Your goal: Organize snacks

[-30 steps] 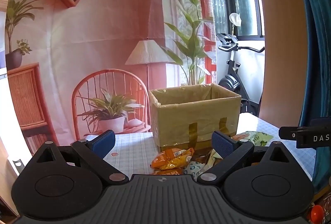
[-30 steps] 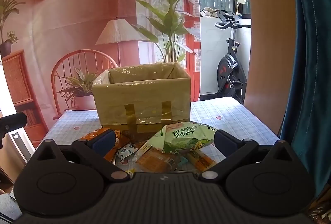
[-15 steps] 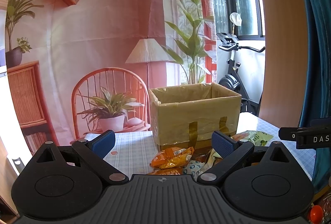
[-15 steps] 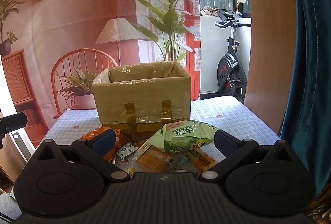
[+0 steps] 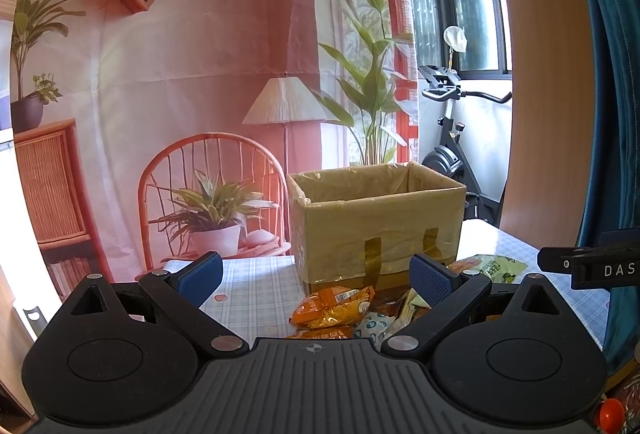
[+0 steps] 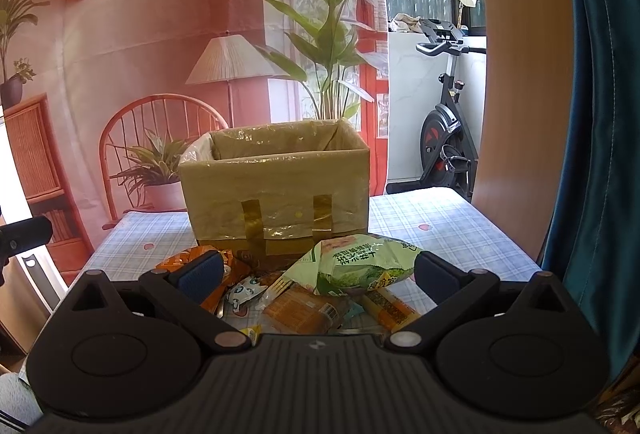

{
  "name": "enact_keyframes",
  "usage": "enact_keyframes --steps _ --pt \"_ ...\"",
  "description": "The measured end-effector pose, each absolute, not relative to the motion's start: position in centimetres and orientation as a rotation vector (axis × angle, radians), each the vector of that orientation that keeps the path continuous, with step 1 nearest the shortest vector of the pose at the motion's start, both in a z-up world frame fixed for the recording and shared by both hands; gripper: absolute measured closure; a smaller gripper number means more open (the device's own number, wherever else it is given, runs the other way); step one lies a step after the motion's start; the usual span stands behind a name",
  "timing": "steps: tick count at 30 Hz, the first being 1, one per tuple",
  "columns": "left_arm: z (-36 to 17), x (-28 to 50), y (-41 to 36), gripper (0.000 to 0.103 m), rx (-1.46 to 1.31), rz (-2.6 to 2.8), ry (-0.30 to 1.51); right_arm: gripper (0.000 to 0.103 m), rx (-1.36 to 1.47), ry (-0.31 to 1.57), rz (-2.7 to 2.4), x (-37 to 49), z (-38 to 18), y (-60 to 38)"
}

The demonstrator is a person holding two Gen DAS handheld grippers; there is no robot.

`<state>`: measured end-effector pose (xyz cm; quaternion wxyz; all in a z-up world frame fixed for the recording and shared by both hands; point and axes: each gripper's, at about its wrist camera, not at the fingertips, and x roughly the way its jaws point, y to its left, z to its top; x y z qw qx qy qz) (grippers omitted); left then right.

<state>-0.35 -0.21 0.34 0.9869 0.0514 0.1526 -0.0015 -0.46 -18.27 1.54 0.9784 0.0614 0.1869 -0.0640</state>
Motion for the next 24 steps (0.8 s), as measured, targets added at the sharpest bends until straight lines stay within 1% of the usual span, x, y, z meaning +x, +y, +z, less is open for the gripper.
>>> enact_keyframes --steps 24 --pt "0.55 -0.16 -0.13 0.002 0.102 -0.001 0.318 0.000 0.130 0.378 -0.122 -0.52 1.44 -18.21"
